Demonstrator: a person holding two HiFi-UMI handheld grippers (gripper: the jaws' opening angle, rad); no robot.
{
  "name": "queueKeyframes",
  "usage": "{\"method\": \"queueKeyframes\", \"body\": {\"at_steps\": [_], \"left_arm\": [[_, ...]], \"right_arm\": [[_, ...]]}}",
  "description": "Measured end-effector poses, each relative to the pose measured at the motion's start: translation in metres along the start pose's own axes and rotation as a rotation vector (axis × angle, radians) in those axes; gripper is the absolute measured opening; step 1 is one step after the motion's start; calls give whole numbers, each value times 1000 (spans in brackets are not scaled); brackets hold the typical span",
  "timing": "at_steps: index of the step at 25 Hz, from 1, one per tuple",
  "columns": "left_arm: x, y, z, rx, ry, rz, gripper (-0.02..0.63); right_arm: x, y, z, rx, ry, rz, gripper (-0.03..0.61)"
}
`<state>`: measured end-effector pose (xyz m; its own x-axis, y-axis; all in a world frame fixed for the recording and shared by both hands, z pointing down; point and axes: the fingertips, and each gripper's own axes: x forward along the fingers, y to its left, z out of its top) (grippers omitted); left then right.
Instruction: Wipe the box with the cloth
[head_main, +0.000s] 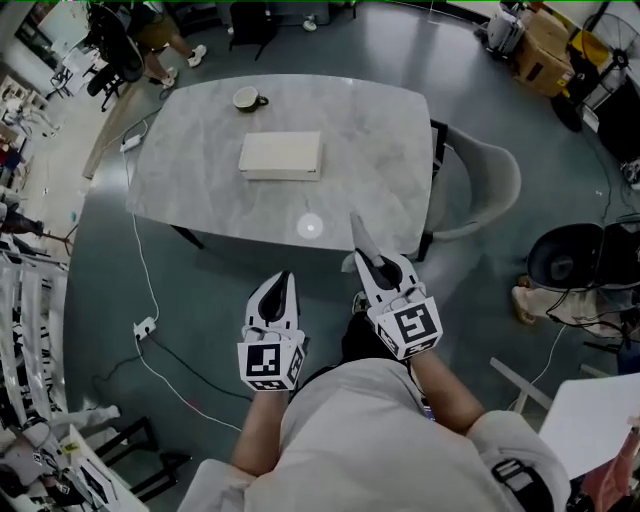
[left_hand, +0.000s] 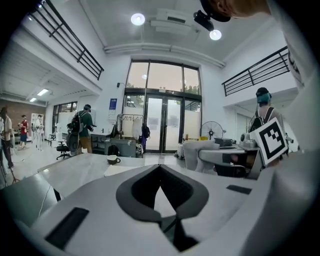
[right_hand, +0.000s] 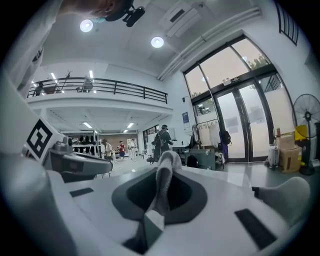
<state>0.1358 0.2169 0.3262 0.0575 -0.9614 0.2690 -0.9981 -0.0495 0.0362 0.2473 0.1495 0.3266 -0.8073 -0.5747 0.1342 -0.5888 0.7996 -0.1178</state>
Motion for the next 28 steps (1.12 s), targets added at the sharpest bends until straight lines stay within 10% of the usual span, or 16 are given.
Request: {"method": "queueKeyframes", "body": {"at_steps": [16, 28], "left_arm": [[166, 49, -2, -34, 142, -22, 23], [301, 115, -37, -10, 299, -281, 23]], "right_arm": [[134, -110, -22, 135, 113, 25, 41], [239, -160, -73, 243, 241, -90, 42]]}}
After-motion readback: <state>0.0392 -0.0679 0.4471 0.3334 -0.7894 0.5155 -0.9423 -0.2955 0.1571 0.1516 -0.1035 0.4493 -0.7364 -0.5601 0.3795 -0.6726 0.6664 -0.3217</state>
